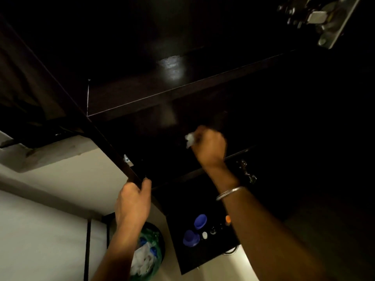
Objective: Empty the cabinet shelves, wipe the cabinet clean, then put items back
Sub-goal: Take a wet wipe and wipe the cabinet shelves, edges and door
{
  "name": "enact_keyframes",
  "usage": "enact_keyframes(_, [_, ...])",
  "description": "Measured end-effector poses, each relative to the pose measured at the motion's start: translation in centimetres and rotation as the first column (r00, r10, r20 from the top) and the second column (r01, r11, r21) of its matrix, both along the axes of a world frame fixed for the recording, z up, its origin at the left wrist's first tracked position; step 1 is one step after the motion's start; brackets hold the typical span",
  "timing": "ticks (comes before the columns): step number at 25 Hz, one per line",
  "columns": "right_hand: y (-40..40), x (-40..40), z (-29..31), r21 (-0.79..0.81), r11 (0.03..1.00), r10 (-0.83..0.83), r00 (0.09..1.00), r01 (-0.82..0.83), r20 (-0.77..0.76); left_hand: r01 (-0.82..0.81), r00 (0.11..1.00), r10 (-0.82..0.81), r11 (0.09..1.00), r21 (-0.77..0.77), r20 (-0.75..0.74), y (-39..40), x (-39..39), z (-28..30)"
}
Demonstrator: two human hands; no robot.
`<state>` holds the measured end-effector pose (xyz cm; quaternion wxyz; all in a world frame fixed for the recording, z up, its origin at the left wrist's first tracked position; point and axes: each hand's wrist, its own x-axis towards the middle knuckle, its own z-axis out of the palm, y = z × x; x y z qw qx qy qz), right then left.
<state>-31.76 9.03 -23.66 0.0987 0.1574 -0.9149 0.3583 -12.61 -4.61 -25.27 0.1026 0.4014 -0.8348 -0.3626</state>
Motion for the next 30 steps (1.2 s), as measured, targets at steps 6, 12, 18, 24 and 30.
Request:
enact_keyframes(6, [3.2,-3.8,2.2,-0.136,0.883,-0.425,0.889,0.449,0.173,-0.032,0.999,0.032,0.999,0.007,-0.032,0.4,-0.1,-0.4])
enact_keyframes(12, [0.8,1.2,0.9,-0.639,0.701,-0.022,0.905,0.317,0.425,0.004,0.999,-0.003,1.0,0.026,-0.045,0.5,0.0,0.3])
enact_keyframes(18, [3.4,3.8,2.2,-0.801,0.472,0.411,0.712,0.368,0.57,0.137,0.962,-0.099,0.982,-0.133,0.256,1.9,1.9,2.0])
enact_keyframes(24, [4.1,4.3,3.6,-0.837,0.434,0.568,0.619,0.334,0.542,0.258,0.917,-0.217,0.962,0.084,-0.335,7.8,-3.1,6.9])
enact_keyframes(30, [5.8,4.6,5.2,-0.807,0.543,0.5,0.683,0.233,0.533,0.24,0.847,-0.092,0.945,0.223,-0.523,8.3,-6.5,6.5])
